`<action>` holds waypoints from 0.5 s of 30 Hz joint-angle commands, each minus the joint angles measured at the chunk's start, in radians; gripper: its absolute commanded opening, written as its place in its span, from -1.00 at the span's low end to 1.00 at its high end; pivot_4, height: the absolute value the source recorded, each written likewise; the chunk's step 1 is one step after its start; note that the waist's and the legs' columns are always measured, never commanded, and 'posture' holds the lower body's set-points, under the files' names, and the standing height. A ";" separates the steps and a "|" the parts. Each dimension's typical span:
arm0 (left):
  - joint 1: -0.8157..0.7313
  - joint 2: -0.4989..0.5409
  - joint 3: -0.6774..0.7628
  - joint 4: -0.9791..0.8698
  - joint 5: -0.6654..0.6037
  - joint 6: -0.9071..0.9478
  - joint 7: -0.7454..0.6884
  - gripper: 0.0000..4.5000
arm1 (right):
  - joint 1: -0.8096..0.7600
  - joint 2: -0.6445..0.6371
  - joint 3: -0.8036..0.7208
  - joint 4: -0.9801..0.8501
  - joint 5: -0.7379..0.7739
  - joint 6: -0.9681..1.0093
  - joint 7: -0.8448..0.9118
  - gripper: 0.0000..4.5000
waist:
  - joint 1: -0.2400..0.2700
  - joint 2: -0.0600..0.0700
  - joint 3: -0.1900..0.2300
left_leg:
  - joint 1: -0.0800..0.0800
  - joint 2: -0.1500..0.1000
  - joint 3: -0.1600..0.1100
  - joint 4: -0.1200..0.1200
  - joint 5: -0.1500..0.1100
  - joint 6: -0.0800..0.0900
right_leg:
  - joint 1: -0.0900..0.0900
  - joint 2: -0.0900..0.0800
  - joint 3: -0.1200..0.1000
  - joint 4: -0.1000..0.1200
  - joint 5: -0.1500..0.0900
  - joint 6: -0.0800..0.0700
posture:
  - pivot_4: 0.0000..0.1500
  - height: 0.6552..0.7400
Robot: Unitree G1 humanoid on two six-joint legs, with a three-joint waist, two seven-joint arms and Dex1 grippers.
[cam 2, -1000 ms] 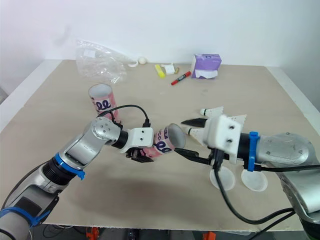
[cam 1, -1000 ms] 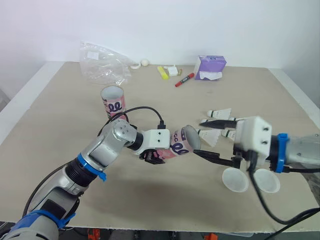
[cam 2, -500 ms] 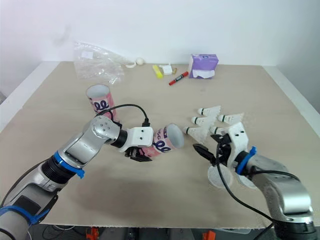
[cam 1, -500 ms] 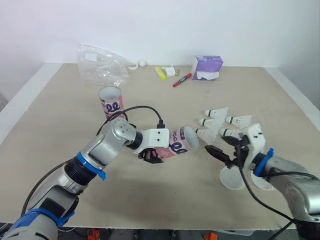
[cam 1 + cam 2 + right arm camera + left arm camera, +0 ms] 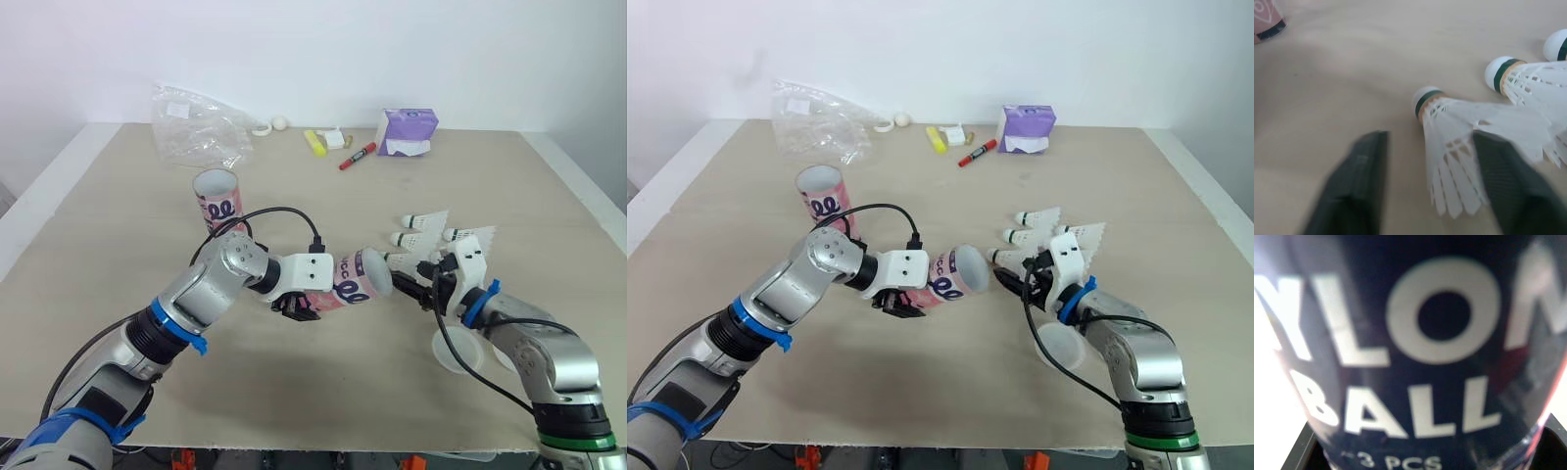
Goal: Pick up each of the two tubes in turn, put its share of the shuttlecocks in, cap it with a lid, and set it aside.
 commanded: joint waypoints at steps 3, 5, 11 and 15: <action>0.021 0.005 -0.032 0.011 0.013 0.019 0.007 0.27 | -0.030 0.008 -0.010 -0.006 -0.002 0.001 -0.008 -0.98 | 0.001 0.000 0.000 | 0.000 0.000 0.000 0.000 0.000 0.000 | 0.000 0.000 0.000 0.000 0.001 -0.001 | 1.00 1.00; 0.023 0.005 -0.033 0.011 0.013 0.020 0.010 0.27 | -0.029 0.011 -0.005 -0.011 -0.004 0.000 -0.004 -0.98 | 0.001 0.000 0.000 | 0.000 0.000 0.000 0.000 0.000 0.000 | 0.000 0.000 0.000 0.000 0.002 -0.001 | 1.00 1.00; 0.027 0.002 -0.031 0.025 0.012 0.012 0.015 0.27 | -0.009 -0.034 -0.030 -0.109 0.002 -0.044 0.050 -0.98 | 0.001 0.000 0.000 | 0.000 0.000 0.000 0.000 0.000 0.000 | 0.000 0.000 0.000 0.000 0.001 0.001 | 1.00 1.00; 0.022 0.000 -0.026 0.042 0.012 0.003 0.015 0.27 | 0.007 -0.197 -0.105 -0.247 0.033 -0.058 0.179 -0.98 | 0.002 0.002 0.001 | 0.000 -0.001 0.000 0.000 0.000 0.000 | 0.000 -0.001 0.000 0.000 0.001 0.003 | 1.00 1.00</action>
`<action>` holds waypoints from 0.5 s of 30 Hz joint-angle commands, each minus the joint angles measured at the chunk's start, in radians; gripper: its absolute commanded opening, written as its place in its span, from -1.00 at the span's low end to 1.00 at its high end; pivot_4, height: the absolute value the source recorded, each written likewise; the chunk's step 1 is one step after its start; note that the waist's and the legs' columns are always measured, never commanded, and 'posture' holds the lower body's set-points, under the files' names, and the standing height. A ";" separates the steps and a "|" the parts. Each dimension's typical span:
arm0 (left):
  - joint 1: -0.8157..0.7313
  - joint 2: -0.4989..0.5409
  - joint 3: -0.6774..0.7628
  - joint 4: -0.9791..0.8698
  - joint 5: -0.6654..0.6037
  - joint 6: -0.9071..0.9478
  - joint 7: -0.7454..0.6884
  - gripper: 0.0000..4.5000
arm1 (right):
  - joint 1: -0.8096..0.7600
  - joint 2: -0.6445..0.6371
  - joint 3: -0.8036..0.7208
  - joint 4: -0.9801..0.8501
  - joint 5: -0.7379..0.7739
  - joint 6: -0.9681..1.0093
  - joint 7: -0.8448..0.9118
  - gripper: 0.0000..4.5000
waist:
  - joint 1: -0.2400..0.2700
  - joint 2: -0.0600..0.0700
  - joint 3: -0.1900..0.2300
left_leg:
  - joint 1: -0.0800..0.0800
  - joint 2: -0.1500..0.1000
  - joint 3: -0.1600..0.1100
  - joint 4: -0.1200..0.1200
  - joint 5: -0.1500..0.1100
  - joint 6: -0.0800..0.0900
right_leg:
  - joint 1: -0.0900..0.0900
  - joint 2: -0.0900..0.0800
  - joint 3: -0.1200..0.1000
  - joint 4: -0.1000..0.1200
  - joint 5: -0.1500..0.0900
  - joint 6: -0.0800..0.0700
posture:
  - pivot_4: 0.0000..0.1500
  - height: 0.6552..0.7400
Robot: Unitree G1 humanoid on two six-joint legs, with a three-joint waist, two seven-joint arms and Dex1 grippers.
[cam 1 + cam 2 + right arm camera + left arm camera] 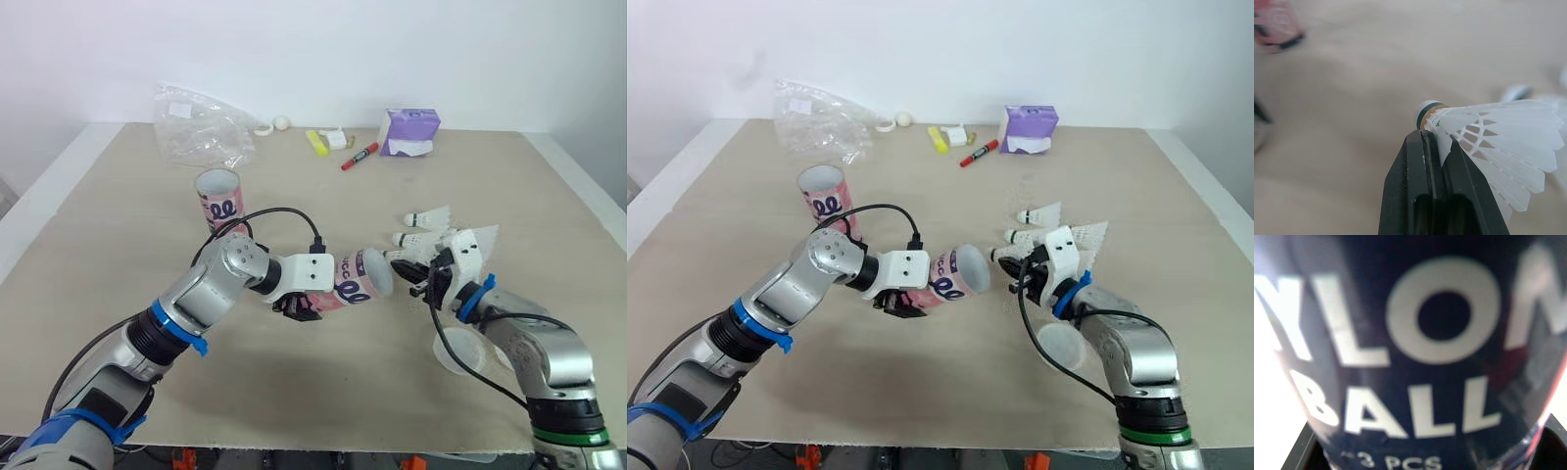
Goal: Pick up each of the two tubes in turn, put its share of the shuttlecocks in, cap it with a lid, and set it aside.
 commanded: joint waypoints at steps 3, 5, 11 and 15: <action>0.015 0.006 -0.026 0.054 0.015 -0.006 0.005 0.27 | 0.007 -0.196 -0.147 -0.208 0.072 -0.046 0.166 -0.98 | 0.001 0.000 0.000 | 0.000 0.000 0.000 0.000 0.000 0.000 | 0.000 0.000 0.000 0.000 0.000 0.001 | 1.00 1.00; 0.013 0.005 -0.025 0.062 0.016 -0.012 0.005 0.27 | 0.005 -0.226 -0.167 -0.242 0.089 -0.059 0.190 -0.98 | 0.000 -0.001 -0.001 | 0.001 0.000 -0.001 0.000 0.000 0.000 | 0.001 0.000 -0.001 0.000 0.000 0.001 | 1.00 1.00; 0.012 0.004 -0.024 0.072 0.016 -0.021 0.004 0.27 | 0.142 -0.375 -0.158 -0.350 -0.042 -0.289 0.389 -0.98 | 0.002 -0.001 -0.001 | 0.001 0.000 -0.001 0.000 0.001 0.001 | 0.001 0.000 -0.001 0.000 -0.001 -0.002 | 1.00 1.00; 0.009 0.005 -0.023 0.076 0.015 -0.020 0.001 0.27 | 0.241 -0.435 -0.147 -0.349 -0.138 -0.450 0.468 -0.98 | 0.001 -0.002 -0.001 | 0.001 -0.001 0.000 0.000 0.001 0.001 | 0.002 -0.001 -0.001 -0.001 -0.002 -0.001 | 1.00 1.00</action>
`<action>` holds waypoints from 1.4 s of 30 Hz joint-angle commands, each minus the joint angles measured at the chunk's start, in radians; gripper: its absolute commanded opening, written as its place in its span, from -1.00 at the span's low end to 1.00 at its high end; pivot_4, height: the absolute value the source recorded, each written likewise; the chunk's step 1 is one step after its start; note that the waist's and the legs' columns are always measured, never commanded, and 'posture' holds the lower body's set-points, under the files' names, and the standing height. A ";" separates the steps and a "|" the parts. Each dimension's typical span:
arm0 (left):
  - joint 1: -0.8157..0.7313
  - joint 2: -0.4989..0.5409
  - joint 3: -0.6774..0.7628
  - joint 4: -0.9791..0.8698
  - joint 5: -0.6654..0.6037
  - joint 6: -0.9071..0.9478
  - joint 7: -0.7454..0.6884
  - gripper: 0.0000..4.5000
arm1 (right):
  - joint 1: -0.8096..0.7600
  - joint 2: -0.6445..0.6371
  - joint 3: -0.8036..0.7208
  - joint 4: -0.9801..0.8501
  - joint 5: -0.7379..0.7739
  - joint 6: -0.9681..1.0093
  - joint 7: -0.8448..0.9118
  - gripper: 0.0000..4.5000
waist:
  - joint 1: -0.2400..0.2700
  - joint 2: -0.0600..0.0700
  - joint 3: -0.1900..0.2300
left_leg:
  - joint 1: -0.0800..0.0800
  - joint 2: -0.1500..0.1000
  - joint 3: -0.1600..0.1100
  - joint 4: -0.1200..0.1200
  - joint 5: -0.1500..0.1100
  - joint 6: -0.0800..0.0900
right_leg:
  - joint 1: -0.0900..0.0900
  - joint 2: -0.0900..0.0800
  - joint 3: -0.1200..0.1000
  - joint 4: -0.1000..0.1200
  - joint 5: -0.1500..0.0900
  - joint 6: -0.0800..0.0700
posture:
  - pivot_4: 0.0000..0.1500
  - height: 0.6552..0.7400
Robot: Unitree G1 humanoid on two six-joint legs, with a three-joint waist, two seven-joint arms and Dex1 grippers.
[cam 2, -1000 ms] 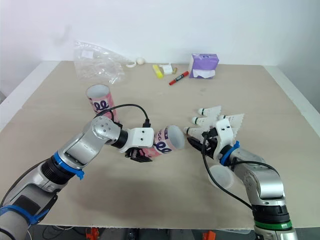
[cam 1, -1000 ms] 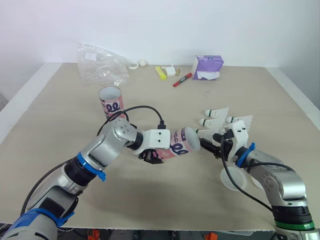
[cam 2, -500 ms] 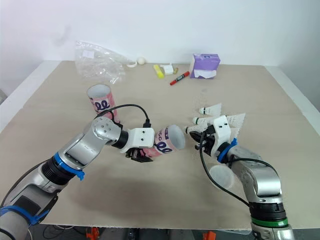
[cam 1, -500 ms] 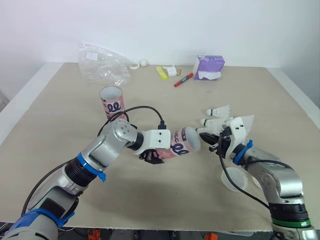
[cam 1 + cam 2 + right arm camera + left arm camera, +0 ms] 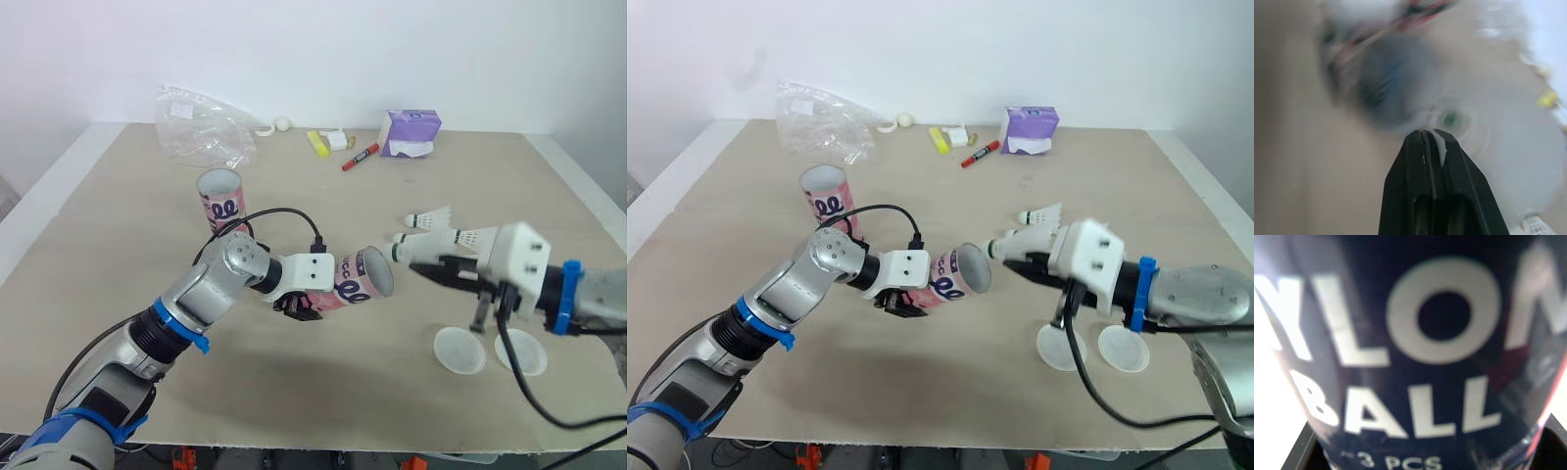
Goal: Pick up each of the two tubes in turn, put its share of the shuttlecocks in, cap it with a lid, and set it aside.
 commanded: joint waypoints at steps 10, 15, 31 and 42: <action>0.015 0.006 -0.025 0.033 0.019 0.019 0.007 0.27 | -0.114 0.038 0.107 -0.008 -0.060 -0.104 -0.019 -0.98 | -0.001 0.000 0.000 | 0.001 0.000 0.000 0.000 0.001 0.000 | 0.000 0.000 0.000 0.000 0.002 -0.001 | 1.00 1.00; 0.019 0.008 -0.028 0.030 0.020 0.020 0.007 0.27 | -0.172 0.043 0.141 0.018 -0.069 -0.097 -0.019 -0.98 | 0.000 -0.001 0.001 | 0.001 0.000 0.000 0.000 0.001 0.000 | 0.000 -0.001 0.000 0.000 0.001 -0.001 | 1.00 1.00; 0.022 0.001 -0.034 0.027 0.018 0.021 0.005 0.27 | -0.185 0.058 -0.015 -0.025 0.240 0.212 -0.074 0.93 | 0.000 -0.001 0.001 | 0.000 0.000 0.000 0.000 0.001 0.000 | 0.000 -0.001 -0.001 0.000 0.001 -0.002 | 1.00 1.00; 0.024 -0.001 -0.037 0.024 0.019 0.020 0.003 0.27 | 0.048 0.180 -0.251 0.311 0.198 0.285 -0.253 0.93 | 0.002 -0.006 -0.003 | 0.000 -0.001 -0.001 0.000 0.001 0.000 | 0.001 -0.003 -0.001 0.000 0.000 -0.002 | 1.00 1.00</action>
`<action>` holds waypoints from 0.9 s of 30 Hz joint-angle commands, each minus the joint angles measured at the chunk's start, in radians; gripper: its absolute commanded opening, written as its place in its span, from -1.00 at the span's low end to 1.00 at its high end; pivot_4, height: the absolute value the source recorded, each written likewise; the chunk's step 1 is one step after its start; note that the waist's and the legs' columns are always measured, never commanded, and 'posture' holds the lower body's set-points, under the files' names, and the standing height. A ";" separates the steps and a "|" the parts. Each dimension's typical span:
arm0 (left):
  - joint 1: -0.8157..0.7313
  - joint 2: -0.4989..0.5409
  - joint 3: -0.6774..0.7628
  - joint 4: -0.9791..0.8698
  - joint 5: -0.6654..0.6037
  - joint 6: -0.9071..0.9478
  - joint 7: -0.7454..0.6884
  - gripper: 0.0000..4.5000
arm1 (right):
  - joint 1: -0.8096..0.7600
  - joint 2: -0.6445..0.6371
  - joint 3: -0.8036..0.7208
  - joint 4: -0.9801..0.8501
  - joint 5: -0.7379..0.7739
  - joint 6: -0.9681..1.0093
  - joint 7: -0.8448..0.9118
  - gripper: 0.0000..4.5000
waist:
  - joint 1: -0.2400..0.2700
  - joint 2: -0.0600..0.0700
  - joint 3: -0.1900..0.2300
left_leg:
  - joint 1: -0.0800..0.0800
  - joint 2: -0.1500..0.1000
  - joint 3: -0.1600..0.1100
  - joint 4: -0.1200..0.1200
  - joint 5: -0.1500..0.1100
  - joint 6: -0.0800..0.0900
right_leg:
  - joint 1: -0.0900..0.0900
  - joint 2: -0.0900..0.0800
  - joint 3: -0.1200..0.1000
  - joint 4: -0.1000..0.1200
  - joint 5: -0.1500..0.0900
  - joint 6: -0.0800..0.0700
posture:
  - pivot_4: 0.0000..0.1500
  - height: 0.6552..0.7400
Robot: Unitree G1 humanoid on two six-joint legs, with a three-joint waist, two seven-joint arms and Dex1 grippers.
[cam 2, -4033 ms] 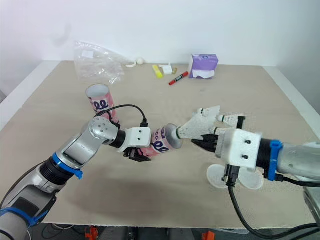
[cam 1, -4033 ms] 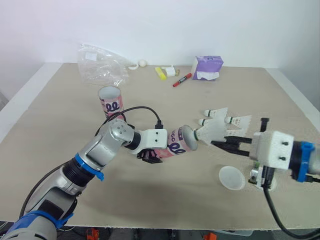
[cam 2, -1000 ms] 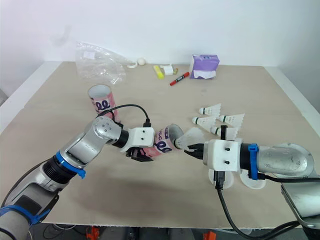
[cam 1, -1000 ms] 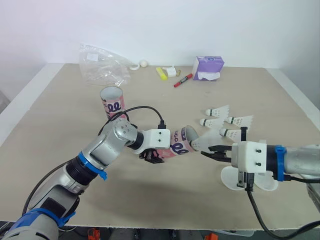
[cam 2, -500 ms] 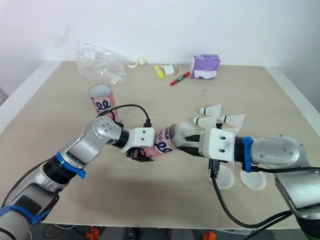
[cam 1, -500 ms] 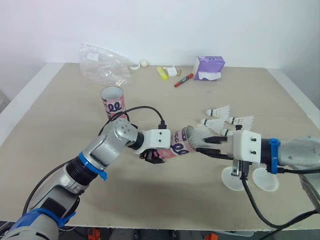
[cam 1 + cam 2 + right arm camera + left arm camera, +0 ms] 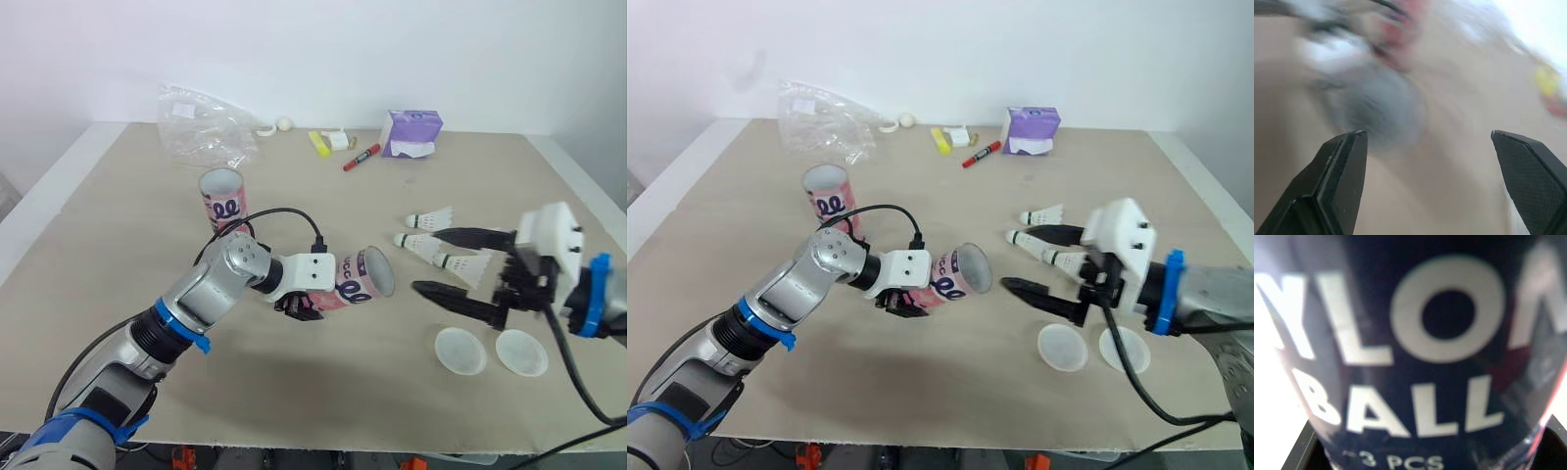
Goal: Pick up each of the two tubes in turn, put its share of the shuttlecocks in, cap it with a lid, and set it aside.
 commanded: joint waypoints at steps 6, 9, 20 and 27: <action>0.022 0.010 -0.038 0.027 0.019 0.012 -0.001 0.27 | -0.007 0.090 0.035 0.215 -0.126 -0.119 -0.053 0.93 | -0.006 0.010 -0.005 | 0.003 0.000 0.003 0.000 0.000 0.001 | 0.000 0.000 0.002 0.001 0.001 0.001 | 1.00 1.00; 0.024 0.010 -0.038 0.025 0.021 0.012 0.000 0.27 | -0.038 0.102 0.065 0.243 -0.126 -0.126 -0.046 0.93 | -0.006 0.012 -0.006 | 0.002 0.000 0.002 0.000 0.001 0.002 | 0.000 0.002 0.001 0.001 0.002 0.000 | 1.00 1.00; 0.031 0.003 -0.038 0.013 0.022 0.022 0.008 0.27 | -0.159 0.139 0.153 0.407 -0.173 -0.163 -0.050 0.93 | -0.005 0.012 -0.006 | 0.001 0.000 0.002 0.000 0.001 0.002 | -0.001 0.001 0.002 0.000 0.001 0.001 | 1.00 1.00; 0.037 0.004 -0.037 0.006 0.021 0.028 0.015 0.27 | -0.170 0.155 0.168 0.424 -0.179 -0.168 -0.045 0.93 | -0.005 0.012 -0.006 | 0.001 0.000 0.002 0.000 0.001 0.002 | -0.001 0.001 0.002 0.000 0.001 0.001 | 1.00 1.00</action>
